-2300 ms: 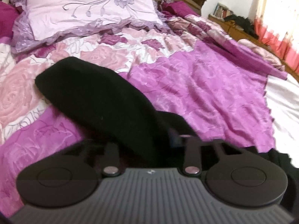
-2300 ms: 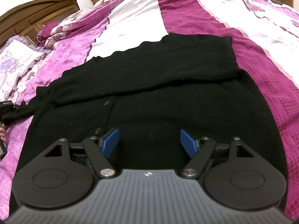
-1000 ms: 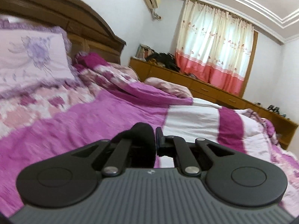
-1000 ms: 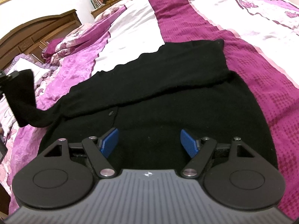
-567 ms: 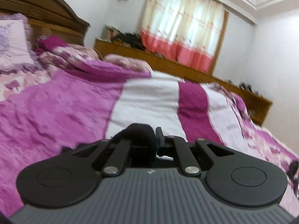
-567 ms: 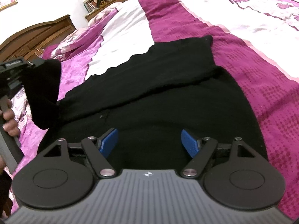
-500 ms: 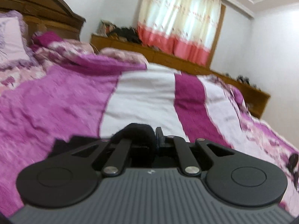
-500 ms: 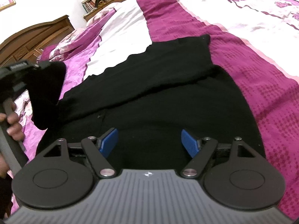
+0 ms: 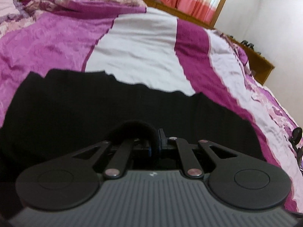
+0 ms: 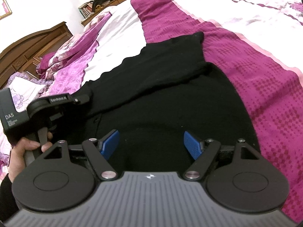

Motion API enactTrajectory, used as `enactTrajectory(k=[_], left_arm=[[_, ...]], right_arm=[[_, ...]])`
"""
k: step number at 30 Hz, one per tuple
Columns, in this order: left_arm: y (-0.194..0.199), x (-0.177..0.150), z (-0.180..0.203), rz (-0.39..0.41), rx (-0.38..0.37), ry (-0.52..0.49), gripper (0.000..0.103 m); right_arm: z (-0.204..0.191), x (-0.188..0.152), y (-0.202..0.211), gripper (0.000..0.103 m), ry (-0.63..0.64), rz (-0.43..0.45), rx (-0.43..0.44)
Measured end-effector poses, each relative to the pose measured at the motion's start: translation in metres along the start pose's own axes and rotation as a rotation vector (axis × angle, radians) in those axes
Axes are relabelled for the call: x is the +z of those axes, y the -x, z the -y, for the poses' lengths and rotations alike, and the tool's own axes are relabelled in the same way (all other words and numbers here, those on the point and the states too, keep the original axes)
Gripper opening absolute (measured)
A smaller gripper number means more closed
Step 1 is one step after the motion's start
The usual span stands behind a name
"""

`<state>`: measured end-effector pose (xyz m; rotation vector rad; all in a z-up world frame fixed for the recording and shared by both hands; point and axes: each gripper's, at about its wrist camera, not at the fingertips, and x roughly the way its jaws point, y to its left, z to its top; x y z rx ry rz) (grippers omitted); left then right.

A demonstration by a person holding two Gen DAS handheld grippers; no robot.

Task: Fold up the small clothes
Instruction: 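Lift the sleeve with the left gripper and fold it across the cardigan body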

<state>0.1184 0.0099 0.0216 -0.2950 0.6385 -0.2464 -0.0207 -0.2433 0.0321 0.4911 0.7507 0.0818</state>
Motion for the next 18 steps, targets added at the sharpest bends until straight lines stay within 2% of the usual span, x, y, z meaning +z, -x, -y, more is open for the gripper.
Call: enactTrajectory(k=[1,5,7,14,18], left_arm=[[-0.001,-0.001,0.0,-0.019,-0.001,0.009,0.012],[-0.002,-0.002,-0.002,-0.053,-0.023,0.03,0.037],[0.0,-0.001,0.002,-0.06,-0.023,0.013,0.043],[0.02,0.003,0.01,-0.131,-0.013,-0.053,0.046],[0.047,0.001,0.004,-0.134,0.004,-0.076,0.046]], right_arm=[[0.0,0.0,0.0,0.081,-0.002,0.0,0.001],[0.0,0.0,0.0,0.081,0.0,0.001,0.0],[0.0,0.0,0.0,0.081,-0.002,0.0,0.0],[0.0,0.0,0.002,0.081,-0.011,0.001,-0.001],[-0.002,0.0,0.003,0.081,-0.01,0.001,0.007]])
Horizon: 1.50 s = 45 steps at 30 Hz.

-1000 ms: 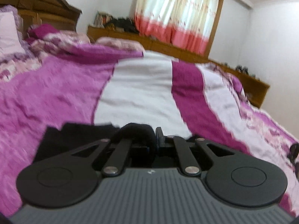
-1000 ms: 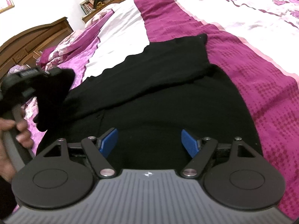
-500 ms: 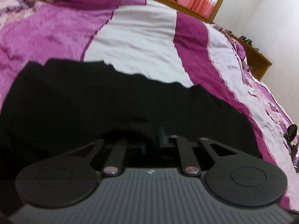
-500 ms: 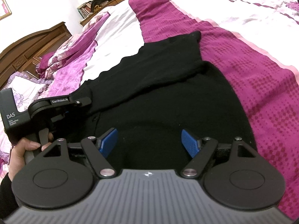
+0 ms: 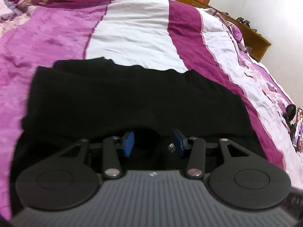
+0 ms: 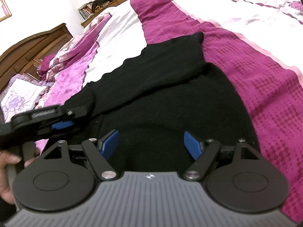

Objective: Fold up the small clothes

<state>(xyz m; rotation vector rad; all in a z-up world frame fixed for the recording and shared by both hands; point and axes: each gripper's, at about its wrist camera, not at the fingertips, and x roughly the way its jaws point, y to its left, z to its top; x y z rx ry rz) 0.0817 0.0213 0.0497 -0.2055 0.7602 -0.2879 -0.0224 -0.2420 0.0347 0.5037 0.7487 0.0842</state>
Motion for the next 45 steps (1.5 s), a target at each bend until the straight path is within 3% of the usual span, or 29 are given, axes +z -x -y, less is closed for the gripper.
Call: enactTrajectory(k=[9,15,25,34,36,38,40,42,45], left_arm=[[0.043,-0.01,-0.041,0.002,0.116,0.023,0.046],[0.057,-0.013,-0.065,0.035,0.204,0.024,0.046],[0.046,-0.014,-0.087,0.065,0.267,0.029,0.046],[0.027,-0.01,-0.105,0.077,0.326,0.038,0.046],[0.023,-0.01,-0.108,0.08,0.322,0.045,0.046],[0.019,-0.01,-0.109,0.087,0.321,0.047,0.046],[0.016,-0.011,-0.109,0.098,0.319,0.05,0.046],[0.013,-0.01,-0.11,0.107,0.321,0.052,0.046],[0.01,-0.01,-0.112,0.102,0.343,0.051,0.046]], right_arm=[[-0.029,0.007,-0.003,0.081,0.079,-0.012,0.029],[-0.063,0.026,-0.02,0.081,0.117,-0.046,0.115],[-0.122,0.063,-0.098,0.081,0.175,-0.168,0.204],[-0.152,0.075,-0.161,0.079,0.232,-0.259,0.195],[-0.156,0.074,-0.168,0.067,0.242,-0.272,0.206],[-0.161,0.072,-0.175,0.036,0.249,-0.291,0.201],[-0.163,0.072,-0.178,0.014,0.254,-0.301,0.204],[-0.165,0.074,-0.176,0.01,0.255,-0.286,0.225],[-0.176,0.084,-0.16,0.009,0.314,-0.196,0.224]])
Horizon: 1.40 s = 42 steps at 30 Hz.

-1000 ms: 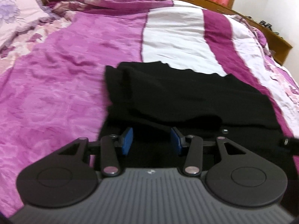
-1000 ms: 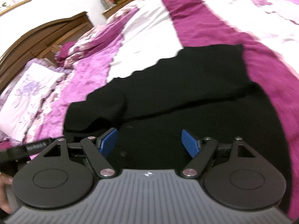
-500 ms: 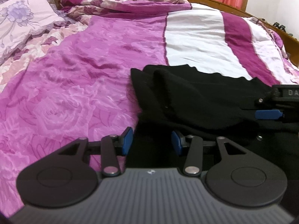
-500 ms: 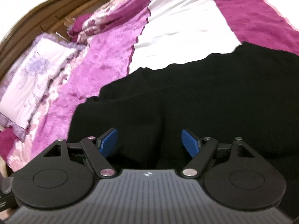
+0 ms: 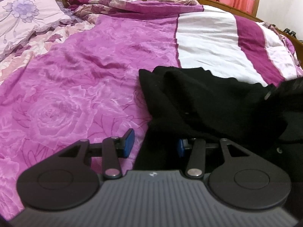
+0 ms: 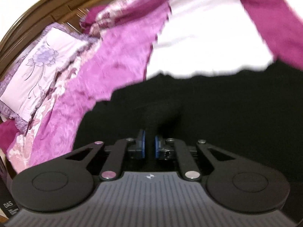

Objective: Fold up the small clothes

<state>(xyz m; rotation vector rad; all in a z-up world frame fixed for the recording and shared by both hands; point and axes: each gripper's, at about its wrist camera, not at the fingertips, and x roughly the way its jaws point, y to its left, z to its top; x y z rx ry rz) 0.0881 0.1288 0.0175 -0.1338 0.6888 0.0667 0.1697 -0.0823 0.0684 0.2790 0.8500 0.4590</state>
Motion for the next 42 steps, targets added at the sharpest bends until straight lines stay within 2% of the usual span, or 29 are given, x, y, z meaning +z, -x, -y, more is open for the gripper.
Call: enactTrajectory(k=[6,9,16,19,23,26,29,31,36,42], left_arm=[[-0.003,-0.002,-0.005,0.001,-0.002,0.019,0.05],[-0.003,-0.003,-0.003,0.005,0.005,0.01,0.05],[-0.005,-0.004,-0.002,0.005,0.008,-0.005,0.049],[-0.005,-0.004,-0.001,0.006,0.008,-0.009,0.05],[-0.006,-0.004,0.001,0.004,0.013,-0.019,0.05],[-0.004,-0.003,0.001,-0.004,0.012,-0.017,0.049],[0.001,0.001,-0.001,-0.025,0.006,-0.007,0.049],[0.006,0.004,-0.002,-0.04,0.002,0.002,0.049],[0.02,0.006,-0.005,-0.055,-0.011,0.018,0.049],[0.032,0.007,-0.008,-0.048,-0.024,0.03,0.049]], right_arm=[[-0.013,0.019,0.044,0.009,0.145,0.195,-0.112],[-0.001,0.02,0.043,0.009,0.143,0.175,-0.149],[0.041,-0.007,0.006,0.009,0.088,0.064,-0.288],[0.055,-0.017,-0.005,0.01,0.034,0.055,-0.274],[0.051,-0.019,-0.003,0.013,0.043,0.048,-0.27],[0.043,-0.015,0.009,0.032,0.041,0.049,-0.263],[0.029,-0.015,0.026,0.049,0.067,0.087,-0.26],[0.019,-0.016,0.038,0.053,0.091,0.113,-0.248],[-0.012,-0.023,0.048,0.056,0.133,0.129,-0.185],[-0.049,-0.035,0.025,0.056,0.18,0.086,-0.116]])
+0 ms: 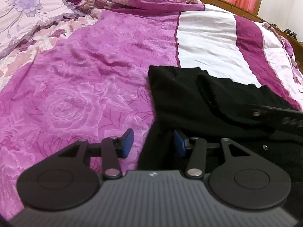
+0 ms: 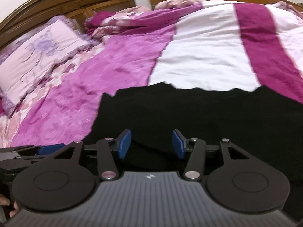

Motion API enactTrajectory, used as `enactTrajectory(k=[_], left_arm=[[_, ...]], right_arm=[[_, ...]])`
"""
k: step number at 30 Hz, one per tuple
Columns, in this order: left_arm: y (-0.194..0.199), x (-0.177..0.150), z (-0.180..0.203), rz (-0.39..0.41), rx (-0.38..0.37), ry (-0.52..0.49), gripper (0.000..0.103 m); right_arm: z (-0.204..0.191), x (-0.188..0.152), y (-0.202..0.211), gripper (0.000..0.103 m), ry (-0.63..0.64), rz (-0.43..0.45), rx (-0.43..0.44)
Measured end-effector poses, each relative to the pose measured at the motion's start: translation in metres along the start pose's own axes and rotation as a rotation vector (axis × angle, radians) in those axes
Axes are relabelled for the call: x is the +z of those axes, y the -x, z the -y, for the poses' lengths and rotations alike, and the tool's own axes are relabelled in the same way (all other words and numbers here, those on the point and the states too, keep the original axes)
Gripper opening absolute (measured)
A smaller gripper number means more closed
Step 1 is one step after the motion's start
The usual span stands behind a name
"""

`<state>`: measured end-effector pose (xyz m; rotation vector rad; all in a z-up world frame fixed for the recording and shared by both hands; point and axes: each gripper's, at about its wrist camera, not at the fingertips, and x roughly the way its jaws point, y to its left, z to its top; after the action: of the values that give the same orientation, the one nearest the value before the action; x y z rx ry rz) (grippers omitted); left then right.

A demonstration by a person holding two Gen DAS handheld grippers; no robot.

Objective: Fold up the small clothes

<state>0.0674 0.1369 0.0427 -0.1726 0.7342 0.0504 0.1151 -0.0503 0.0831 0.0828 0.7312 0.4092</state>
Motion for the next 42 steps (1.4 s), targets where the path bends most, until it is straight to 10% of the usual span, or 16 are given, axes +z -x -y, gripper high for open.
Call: enactTrajectory(k=[15,19,23,42], left_arm=[[0.003,-0.003,-0.001,0.009,-0.012,-0.024,0.049],[0.008,-0.003,0.0,0.029,-0.012,-0.026,0.049],[0.013,0.0,0.006,0.044,-0.022,-0.034,0.049],[0.019,0.013,0.033,0.075,-0.08,-0.073,0.049]], right_arm=[[-0.018,-0.004,-0.067,0.053,-0.01,-0.029,0.017],[-0.013,-0.004,-0.065,0.024,-0.022,-0.006,-0.006],[-0.01,0.0,-0.056,0.009,-0.036,0.03,-0.01],[0.066,0.022,0.052,0.007,-0.235,0.206,-0.008]])
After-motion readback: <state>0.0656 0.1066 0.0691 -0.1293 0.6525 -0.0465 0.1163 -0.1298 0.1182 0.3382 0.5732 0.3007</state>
